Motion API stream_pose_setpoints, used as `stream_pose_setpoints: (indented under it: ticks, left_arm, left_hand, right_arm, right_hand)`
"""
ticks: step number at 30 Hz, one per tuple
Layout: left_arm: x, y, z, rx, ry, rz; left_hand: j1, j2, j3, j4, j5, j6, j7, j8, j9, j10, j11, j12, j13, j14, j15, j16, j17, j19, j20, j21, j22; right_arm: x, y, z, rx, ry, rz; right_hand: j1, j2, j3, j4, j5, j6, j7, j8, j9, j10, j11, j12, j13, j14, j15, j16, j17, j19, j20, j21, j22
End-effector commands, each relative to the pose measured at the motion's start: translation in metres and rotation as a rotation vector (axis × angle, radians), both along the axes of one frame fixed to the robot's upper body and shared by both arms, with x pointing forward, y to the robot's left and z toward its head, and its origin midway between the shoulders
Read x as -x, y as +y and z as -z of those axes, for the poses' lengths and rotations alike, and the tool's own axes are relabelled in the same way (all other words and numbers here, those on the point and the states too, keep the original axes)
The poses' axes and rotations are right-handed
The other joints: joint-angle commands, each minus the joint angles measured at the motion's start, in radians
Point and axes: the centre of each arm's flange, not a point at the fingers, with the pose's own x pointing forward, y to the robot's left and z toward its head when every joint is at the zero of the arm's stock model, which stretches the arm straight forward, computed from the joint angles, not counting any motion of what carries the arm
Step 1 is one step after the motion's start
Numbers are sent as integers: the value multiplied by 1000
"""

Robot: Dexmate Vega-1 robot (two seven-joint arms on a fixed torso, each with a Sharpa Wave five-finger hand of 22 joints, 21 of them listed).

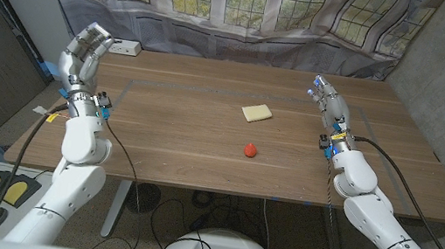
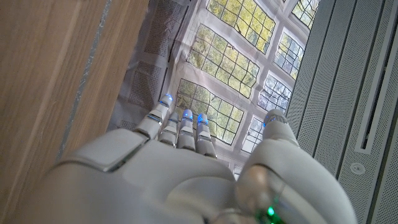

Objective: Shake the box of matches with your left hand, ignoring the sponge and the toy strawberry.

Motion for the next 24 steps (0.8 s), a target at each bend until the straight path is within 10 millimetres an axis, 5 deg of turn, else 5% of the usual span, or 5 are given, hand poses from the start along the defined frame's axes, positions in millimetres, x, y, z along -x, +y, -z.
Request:
stream_pose_setpoints:
  ticks: [1,5,10,18,24]
  left_arm:
    - [-16,15,46,364,-116,181]
    - [-28,5,37,316,-71,184]
    - [-40,-22,-5,77,20,114]
    - [-49,-116,-89,-439,114,-64]
    - [-53,-181,-112,-737,64,-163]
  left_hand:
    - [-38,25,23,21,6,72,9,6,3,176,-28,4,54,16,-105,0,4,5,-11,8,1]
    - [-44,23,22,22,6,72,0,6,3,179,-31,5,53,19,-105,0,4,6,-17,7,1]
    - [-49,21,22,22,6,68,-2,5,3,179,-31,3,53,19,-107,-2,3,4,-17,5,1]
    - [-57,8,19,19,5,56,6,1,3,171,-29,-4,51,3,-104,-9,0,-23,5,-6,1]
    - [-58,4,20,17,4,49,3,-1,4,161,-28,-10,50,-5,-102,-11,0,-36,15,-10,1]
  right_arm:
    - [-3,-1,-1,27,21,4]
    - [1,-4,1,17,27,15]
    - [7,-11,6,8,26,30]
    - [15,-17,13,-22,20,45]
    - [19,-21,14,-32,14,59]
  right_hand:
    - [-4,-3,0,4,-1,12,-1,3,2,6,2,2,2,4,1,8,3,4,-2,3,3]
    - [-4,-3,0,4,-1,11,-1,3,2,6,2,1,2,4,2,8,3,4,-2,3,3]
    - [-4,-2,0,4,-1,11,-1,3,2,6,1,1,2,5,1,8,3,5,-3,3,3]
    - [-4,-2,0,5,-1,11,-1,3,2,6,1,1,2,5,1,8,3,4,-3,2,3]
    - [-4,-2,0,5,0,11,0,3,2,7,1,2,2,5,1,8,3,5,-3,2,3]
